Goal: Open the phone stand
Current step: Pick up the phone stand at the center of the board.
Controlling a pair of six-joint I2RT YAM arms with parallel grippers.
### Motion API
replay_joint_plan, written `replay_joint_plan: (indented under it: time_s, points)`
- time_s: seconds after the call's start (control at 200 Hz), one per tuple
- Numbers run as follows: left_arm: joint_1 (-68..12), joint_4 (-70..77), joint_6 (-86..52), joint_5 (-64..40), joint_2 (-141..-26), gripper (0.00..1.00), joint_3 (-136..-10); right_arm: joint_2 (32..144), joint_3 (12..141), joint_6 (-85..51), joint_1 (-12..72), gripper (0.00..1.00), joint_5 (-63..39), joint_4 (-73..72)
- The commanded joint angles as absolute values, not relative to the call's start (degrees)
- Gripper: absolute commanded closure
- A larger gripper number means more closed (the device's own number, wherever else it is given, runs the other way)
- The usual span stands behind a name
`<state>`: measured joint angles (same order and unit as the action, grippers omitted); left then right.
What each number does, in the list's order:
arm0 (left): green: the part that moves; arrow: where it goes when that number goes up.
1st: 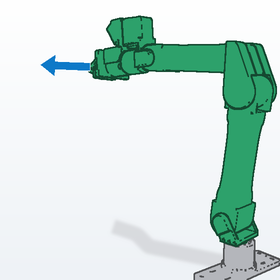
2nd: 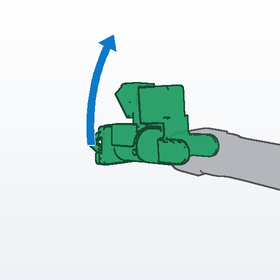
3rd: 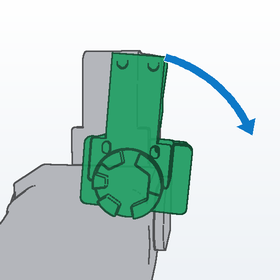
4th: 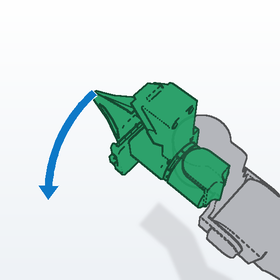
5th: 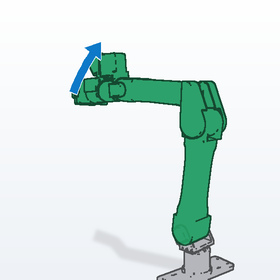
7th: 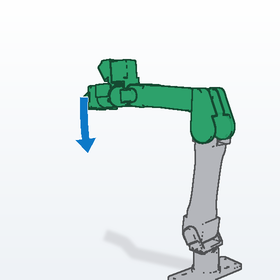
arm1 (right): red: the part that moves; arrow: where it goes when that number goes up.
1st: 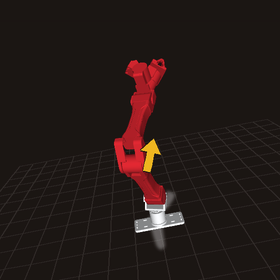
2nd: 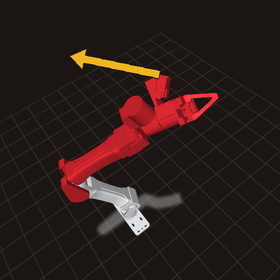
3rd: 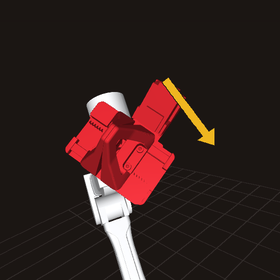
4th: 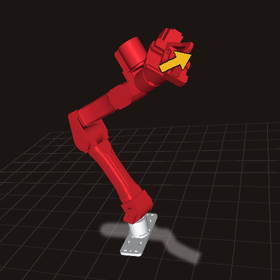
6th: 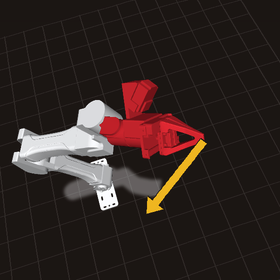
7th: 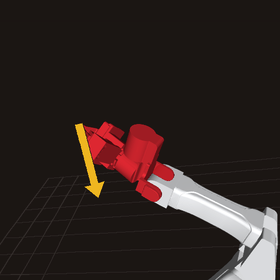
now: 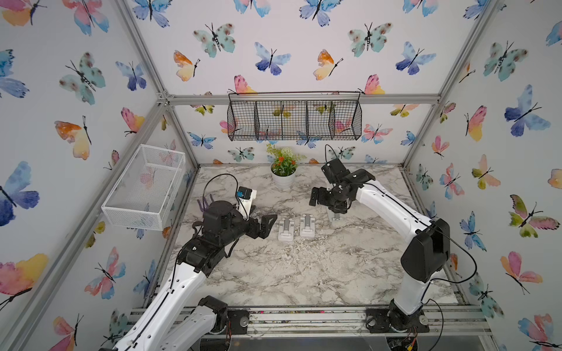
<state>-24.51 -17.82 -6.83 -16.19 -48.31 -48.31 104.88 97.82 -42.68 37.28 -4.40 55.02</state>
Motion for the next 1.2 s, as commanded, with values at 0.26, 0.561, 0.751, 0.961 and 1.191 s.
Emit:
replay_joint_plan:
  time_s: [0.26,0.561,0.751,0.961,1.191]
  points:
    - [-24.9,-21.1,-5.0,-13.9,-46.5,0.02,-48.1,114.7,95.0,-50.7,44.7,0.02,-0.2,54.0]
    - [-25.8,-21.0,-4.9,-14.1,-46.2,0.02,-47.1,120.1,98.1,-49.0,44.7,0.02,0.3,52.1]
    - [-26.5,-21.0,-4.7,-13.4,-46.3,0.02,-47.2,122.4,99.5,-48.9,44.7,0.02,0.6,52.5]
    - [-27.0,-21.1,-4.6,-12.8,-46.2,0.02,-46.8,122.4,98.2,-48.3,44.7,0.02,1.6,52.7]
    - [-27.5,-21.0,-4.6,-12.5,-46.1,0.02,-46.1,123.0,97.2,-47.9,44.7,0.06,2.5,51.9]
